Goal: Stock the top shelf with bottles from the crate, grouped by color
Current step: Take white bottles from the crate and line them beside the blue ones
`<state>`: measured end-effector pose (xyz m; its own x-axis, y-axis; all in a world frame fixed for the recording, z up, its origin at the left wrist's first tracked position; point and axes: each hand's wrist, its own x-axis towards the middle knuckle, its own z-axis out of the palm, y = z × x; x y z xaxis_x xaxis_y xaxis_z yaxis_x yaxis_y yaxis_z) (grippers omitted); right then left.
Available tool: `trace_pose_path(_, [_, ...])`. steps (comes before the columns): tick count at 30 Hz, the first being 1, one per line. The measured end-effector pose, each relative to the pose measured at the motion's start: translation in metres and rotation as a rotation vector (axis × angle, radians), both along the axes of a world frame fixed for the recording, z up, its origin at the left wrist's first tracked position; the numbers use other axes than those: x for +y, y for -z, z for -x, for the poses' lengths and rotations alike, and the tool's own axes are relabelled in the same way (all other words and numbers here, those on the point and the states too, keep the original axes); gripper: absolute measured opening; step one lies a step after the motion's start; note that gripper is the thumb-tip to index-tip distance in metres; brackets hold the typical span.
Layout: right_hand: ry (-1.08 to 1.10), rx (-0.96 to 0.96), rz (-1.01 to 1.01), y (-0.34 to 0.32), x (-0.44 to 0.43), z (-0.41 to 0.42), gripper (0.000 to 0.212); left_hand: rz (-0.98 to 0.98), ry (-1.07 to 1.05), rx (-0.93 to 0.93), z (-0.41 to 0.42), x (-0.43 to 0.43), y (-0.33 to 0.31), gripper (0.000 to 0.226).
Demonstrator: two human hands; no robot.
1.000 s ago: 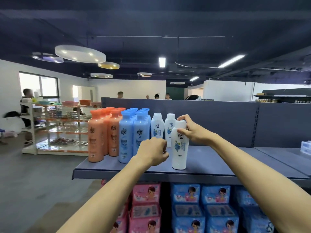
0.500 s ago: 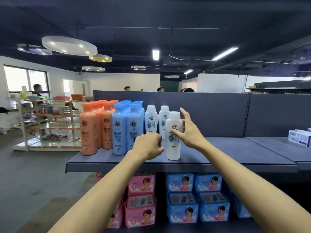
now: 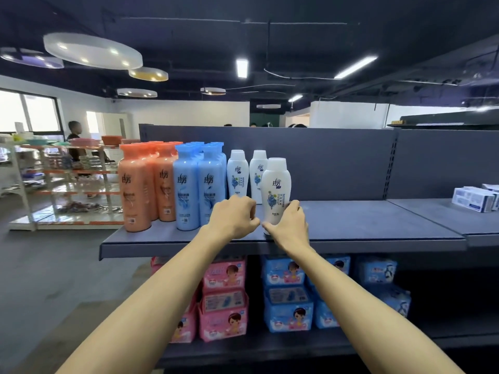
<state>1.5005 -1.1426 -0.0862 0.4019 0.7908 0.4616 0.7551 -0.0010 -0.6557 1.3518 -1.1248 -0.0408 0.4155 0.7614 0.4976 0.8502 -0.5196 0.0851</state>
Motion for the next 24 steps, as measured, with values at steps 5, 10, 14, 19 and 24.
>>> trace_pose_path(5, [0.0, 0.034, 0.025, -0.004, 0.006, 0.0, 0.06, 0.008, -0.006, -0.01, 0.003, 0.002, 0.005, 0.011])
trace_pose_path(10, [-0.016, 0.04, 0.043, -0.003, 0.02, -0.003, 0.058, 0.008, -0.038, -0.055, 0.004, 0.007, 0.009, 0.01])
trace_pose_path(14, [-0.035, 0.051, 0.049, -0.003, 0.038, -0.005, 0.06, 0.002, -0.057, -0.073, 0.007, 0.013, 0.01, 0.014])
trace_pose_path(19, [-0.061, 0.069, 0.053, -0.004, 0.063, -0.008, 0.06, 0.003, -0.02, -0.133, 0.005, 0.023, 0.015, 0.014])
trace_pose_path(24, [-0.06, 0.06, 0.062, -0.002, 0.093, -0.015, 0.061, 0.019, -0.013, -0.174, -0.005, 0.039, 0.014, 0.012])
